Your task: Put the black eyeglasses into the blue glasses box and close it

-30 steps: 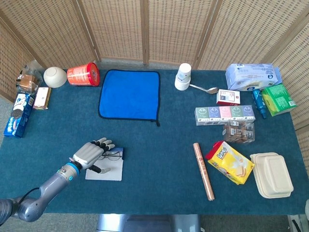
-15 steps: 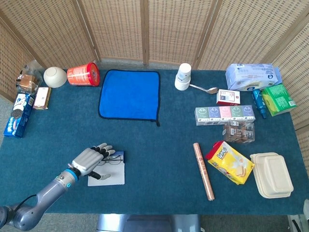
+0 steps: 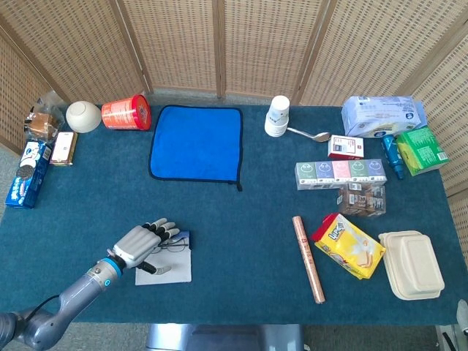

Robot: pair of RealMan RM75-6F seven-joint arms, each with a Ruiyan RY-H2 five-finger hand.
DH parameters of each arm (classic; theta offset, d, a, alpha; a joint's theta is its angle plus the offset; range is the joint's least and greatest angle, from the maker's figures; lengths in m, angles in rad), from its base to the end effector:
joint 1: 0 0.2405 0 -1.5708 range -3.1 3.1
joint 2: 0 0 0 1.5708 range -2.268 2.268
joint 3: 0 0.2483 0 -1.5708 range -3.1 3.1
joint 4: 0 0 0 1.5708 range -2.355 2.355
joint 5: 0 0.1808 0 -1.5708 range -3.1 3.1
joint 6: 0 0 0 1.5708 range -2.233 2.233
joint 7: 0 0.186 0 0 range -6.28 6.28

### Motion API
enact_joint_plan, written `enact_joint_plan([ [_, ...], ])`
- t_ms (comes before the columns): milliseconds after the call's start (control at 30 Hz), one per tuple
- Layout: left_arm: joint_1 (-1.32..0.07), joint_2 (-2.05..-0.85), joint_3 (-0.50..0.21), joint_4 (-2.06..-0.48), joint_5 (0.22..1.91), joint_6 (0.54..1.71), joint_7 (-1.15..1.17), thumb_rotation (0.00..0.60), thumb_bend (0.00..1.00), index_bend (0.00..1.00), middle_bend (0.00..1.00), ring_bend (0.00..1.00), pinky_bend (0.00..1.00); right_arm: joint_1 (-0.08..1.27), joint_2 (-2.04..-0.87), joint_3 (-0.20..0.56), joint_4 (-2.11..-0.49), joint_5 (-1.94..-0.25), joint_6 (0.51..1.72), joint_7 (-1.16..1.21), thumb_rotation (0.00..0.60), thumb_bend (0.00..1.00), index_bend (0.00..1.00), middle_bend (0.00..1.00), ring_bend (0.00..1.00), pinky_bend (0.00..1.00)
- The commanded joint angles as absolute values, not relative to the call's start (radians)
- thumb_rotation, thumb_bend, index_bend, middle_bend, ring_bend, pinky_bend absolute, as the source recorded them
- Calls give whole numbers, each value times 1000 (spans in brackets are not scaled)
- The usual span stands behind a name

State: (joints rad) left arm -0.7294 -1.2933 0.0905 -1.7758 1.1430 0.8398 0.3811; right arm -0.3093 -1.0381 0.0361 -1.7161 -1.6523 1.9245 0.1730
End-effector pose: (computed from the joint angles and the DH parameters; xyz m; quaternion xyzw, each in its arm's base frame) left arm -0.1744 0.2865 -0.0012 -0.8371 -0.3861 -0.2231 0.3169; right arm -0.2842 -0.0959 0.2590 0.4442 -0.3773 0.4773 0.6577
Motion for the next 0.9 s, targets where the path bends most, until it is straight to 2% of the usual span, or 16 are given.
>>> enact_joint_plan([
  [33,-742,-1315,77,-1756,1131,821,383,261,213,73,73,0,200,-313,-1036,34,-1718,-1654,1929,171,415,432,145,291,230,236],
  [400,-751,-1301,97,-1810,1150,798,407,261,213,72,72,0,205,-321,-1031,34,-1721,-1658,1948,173,417,433,147,292,230,236],
  [900,-721,-1257,135,-1896,1194,826,422,258,213,73,67,0,204,-325,-1035,32,-1709,-1661,1956,186,416,433,148,291,230,237],
])
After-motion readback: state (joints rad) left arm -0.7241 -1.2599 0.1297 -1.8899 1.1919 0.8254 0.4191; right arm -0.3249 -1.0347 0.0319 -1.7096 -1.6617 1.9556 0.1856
